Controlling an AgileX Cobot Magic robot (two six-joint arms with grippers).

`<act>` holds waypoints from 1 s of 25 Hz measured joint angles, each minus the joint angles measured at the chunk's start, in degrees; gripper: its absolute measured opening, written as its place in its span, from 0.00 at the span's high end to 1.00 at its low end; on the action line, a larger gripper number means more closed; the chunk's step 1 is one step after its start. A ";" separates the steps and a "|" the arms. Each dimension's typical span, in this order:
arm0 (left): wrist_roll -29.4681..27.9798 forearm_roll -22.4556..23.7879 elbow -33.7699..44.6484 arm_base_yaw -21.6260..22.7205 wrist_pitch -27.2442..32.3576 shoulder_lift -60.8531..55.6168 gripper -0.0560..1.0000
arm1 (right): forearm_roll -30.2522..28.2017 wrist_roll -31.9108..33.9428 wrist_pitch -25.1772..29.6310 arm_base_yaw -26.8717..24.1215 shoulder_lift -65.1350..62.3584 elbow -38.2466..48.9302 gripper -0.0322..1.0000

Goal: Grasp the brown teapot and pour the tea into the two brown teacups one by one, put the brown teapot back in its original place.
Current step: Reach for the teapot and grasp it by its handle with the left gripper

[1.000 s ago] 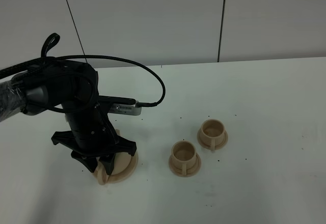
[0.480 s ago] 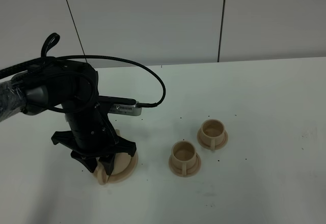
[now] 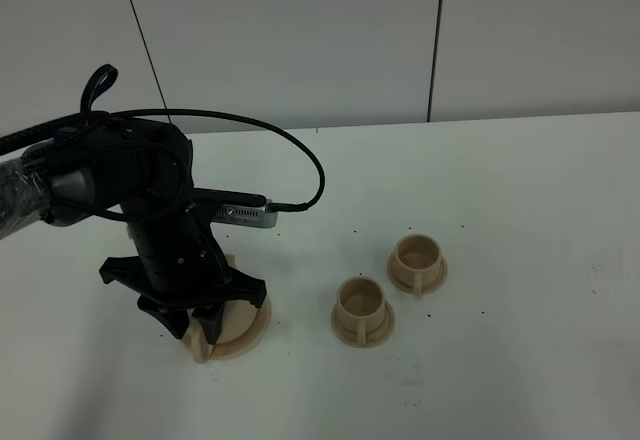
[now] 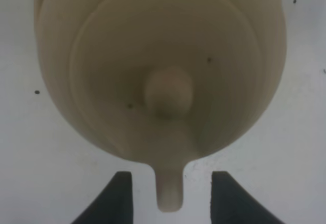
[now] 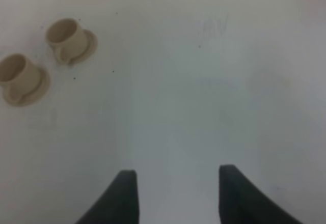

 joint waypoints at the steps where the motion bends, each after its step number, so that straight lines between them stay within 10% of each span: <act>1: 0.00 0.00 0.00 0.00 0.03 0.00 0.54 | 0.00 0.00 0.00 0.00 0.00 0.00 0.62; 25: 0.05 0.79 -0.44 0.00 2.70 2.44 0.61 | 0.00 0.00 0.00 0.00 0.00 0.00 0.62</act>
